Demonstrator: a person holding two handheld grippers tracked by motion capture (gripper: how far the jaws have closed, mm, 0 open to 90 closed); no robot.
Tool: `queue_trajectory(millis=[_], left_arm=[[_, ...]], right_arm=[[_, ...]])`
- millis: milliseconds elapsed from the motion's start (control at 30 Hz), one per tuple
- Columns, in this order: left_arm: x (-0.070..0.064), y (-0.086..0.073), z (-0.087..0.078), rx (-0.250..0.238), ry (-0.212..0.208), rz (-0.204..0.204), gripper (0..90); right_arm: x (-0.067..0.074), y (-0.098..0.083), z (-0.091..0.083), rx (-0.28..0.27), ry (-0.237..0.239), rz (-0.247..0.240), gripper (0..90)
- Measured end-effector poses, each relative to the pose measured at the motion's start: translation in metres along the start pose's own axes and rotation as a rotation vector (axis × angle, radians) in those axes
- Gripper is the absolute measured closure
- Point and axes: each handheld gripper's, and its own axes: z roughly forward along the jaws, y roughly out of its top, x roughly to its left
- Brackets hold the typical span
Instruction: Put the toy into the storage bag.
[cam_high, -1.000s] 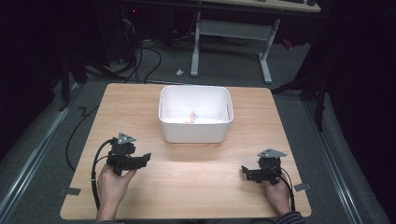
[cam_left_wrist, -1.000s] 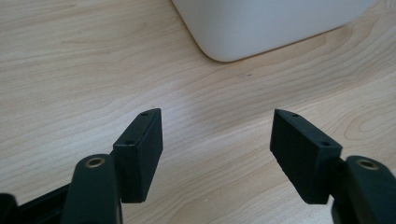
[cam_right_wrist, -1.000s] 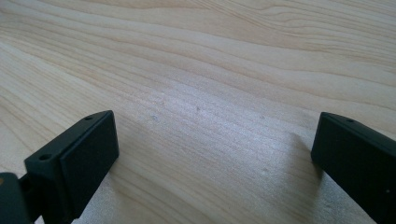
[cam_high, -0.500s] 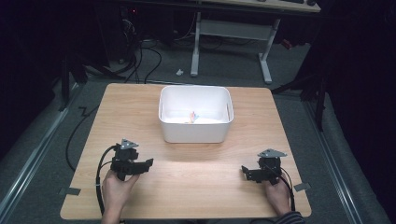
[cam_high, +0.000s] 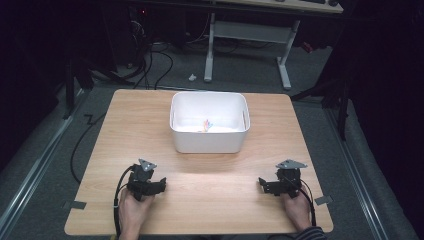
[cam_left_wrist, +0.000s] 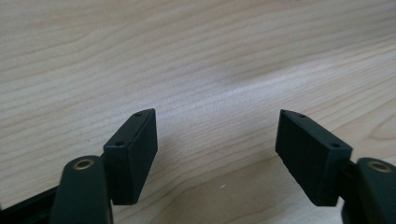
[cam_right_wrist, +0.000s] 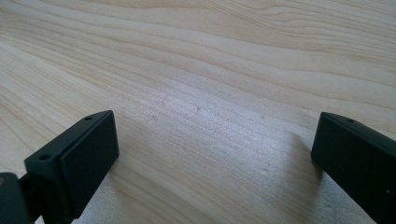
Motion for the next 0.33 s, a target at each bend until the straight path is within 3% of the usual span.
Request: queue_trajectory(millis=[67,100,133,167,333], left_arm=[[0.000,-0.005,0.003,-0.051,-0.014,-0.023,25.7],[0.000,-0.010,0.005,-0.104,-0.007,-0.032,24.8],[0.000,-0.010,0.005,-0.104,-0.007,-0.032,23.9],[0.000,-0.016,0.007,-0.151,-0.007,-0.036,23.0],[-0.001,-0.015,0.007,-0.152,-0.002,-0.040,23.0]], right_arm=[[0.000,0.000,0.000,0.000,0.000,0.000,0.5],[0.000,0.000,0.000,0.000,0.000,0.000,0.5],[0.000,0.000,0.000,0.000,0.000,0.000,0.5],[0.000,0.000,0.000,0.000,0.000,0.000,0.5],[0.000,0.000,0.000,-0.001,0.000,-0.001,0.5]])
